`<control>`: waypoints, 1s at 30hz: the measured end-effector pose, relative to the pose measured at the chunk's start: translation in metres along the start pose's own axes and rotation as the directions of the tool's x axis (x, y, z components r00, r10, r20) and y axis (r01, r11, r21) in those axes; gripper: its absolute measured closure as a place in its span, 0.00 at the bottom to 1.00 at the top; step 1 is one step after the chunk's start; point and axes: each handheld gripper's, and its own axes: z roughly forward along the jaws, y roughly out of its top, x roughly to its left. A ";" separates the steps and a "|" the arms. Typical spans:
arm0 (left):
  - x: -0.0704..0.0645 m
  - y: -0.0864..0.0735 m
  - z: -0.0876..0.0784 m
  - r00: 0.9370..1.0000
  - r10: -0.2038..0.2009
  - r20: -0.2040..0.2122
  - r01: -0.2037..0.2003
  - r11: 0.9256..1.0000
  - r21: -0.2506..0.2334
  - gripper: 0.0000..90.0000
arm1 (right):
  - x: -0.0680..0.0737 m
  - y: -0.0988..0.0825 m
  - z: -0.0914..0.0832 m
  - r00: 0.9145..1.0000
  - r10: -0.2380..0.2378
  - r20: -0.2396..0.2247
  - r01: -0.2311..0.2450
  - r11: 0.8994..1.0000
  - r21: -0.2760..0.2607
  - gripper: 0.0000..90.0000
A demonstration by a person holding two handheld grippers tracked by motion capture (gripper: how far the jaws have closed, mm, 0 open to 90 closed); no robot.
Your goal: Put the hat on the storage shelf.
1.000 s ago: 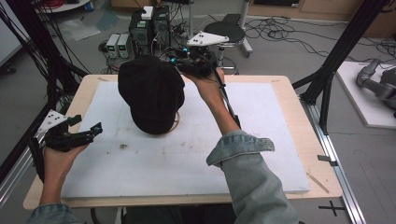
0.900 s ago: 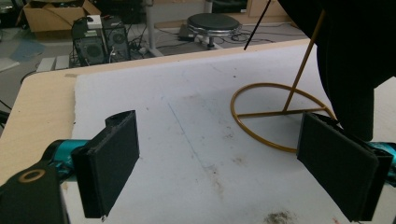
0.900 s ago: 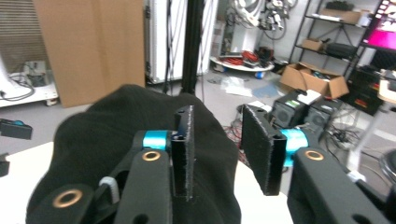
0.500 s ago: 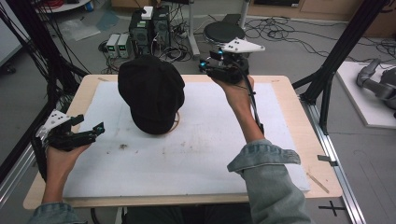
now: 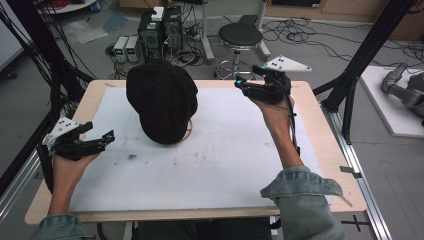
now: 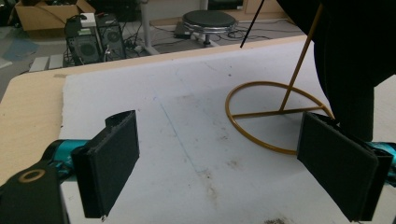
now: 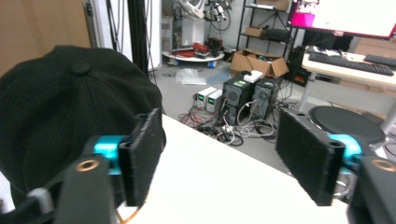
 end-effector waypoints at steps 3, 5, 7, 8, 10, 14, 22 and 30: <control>0.000 0.000 0.001 1.000 -0.004 0.000 0.004 1.000 -0.003 0.15 | -0.002 -0.007 -0.011 1.000 0.018 0.016 -0.018 1.000 0.003 0.24; 0.000 0.000 0.001 1.000 0.001 0.000 -0.001 1.000 0.001 0.15 | -0.003 -0.009 -0.014 1.000 0.019 0.025 -0.019 1.000 0.005 0.21; -0.001 0.000 0.001 1.000 0.001 0.002 -0.001 1.000 -0.001 0.15 | -0.004 -0.013 -0.020 0.999 0.025 0.049 -0.025 1.000 -0.002 0.14; -0.001 0.000 0.000 1.000 0.001 0.003 -0.001 1.000 -0.002 0.15 | -0.005 -0.016 -0.027 0.997 0.036 0.069 -0.036 0.999 -0.005 0.14; -0.001 0.000 0.000 1.000 0.003 0.003 -0.003 1.000 -0.002 0.15 | -0.006 -0.021 -0.033 0.996 0.043 0.077 -0.042 0.999 -0.016 0.14; -0.002 0.001 -0.002 1.000 0.000 0.003 0.000 1.000 -0.009 0.15 | -0.008 -0.032 -0.044 0.995 0.046 0.090 -0.045 0.999 -0.017 0.14; -0.002 0.000 -0.002 1.000 -0.001 -0.001 0.001 1.000 -0.006 0.15 | -0.011 -0.055 -0.060 0.991 0.080 0.110 -0.078 0.997 -0.028 0.14; -0.002 0.000 -0.003 1.000 0.001 -0.001 -0.001 1.000 -0.006 0.15 | -0.011 -0.081 -0.069 0.988 0.114 0.107 -0.112 0.993 -0.020 0.14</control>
